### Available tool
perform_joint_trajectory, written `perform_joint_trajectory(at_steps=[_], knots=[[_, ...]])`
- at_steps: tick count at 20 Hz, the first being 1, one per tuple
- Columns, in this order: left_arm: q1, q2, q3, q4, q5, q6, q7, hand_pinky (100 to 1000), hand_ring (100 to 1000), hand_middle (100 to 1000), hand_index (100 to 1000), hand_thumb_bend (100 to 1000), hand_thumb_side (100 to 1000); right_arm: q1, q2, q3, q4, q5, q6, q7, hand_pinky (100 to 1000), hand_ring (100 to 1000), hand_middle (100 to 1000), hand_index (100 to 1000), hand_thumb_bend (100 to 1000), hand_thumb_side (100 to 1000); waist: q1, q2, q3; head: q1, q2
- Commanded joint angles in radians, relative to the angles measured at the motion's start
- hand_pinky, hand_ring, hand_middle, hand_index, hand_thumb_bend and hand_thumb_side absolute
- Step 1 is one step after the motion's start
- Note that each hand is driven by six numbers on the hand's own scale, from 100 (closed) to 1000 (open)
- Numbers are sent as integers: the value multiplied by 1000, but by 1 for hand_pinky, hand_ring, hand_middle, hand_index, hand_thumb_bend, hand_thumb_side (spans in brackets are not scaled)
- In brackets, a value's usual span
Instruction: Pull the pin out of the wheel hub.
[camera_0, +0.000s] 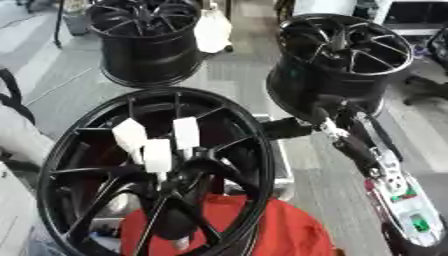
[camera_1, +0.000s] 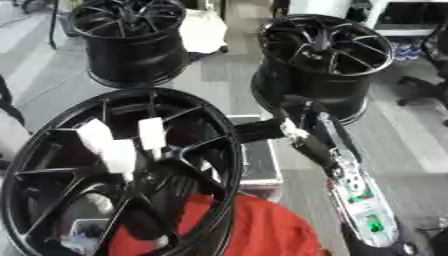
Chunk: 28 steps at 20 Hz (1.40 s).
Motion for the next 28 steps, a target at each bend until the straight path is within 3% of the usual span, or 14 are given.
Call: perform_joint_trajectory(at_steps=[1, 6, 10, 17, 28], knots=[[11, -77, 61, -163, 125, 107, -29, 652, 598, 647, 805, 100, 694, -14, -4, -10, -18, -4, -2, -5, 650, 649, 732, 812, 362, 518, 3, -4, 5, -7, -13], [23, -219, 115, -306, 192, 263, -39, 649, 597, 641, 800, 100, 713, -13, -2, -12, -18, -6, -2, -7, 650, 649, 732, 813, 363, 517, -2, -5, 17, -14, -17], [22, -285, 134, -355, 182, 335, -14, 644, 591, 631, 797, 100, 713, -12, -3, -13, -18, -5, -2, -7, 650, 649, 732, 812, 363, 514, -4, -5, 23, -19, -18], [8, -338, 137, -378, 159, 390, 11, 643, 588, 626, 797, 100, 722, -12, -2, -14, -20, -4, -3, -5, 650, 649, 732, 813, 360, 506, -6, -7, 28, -24, -21], [6, -362, 131, -386, 136, 404, 1, 643, 587, 626, 799, 100, 728, -14, -2, -14, -24, 0, -3, 2, 651, 651, 733, 814, 347, 481, -6, -6, 27, -25, -25]])
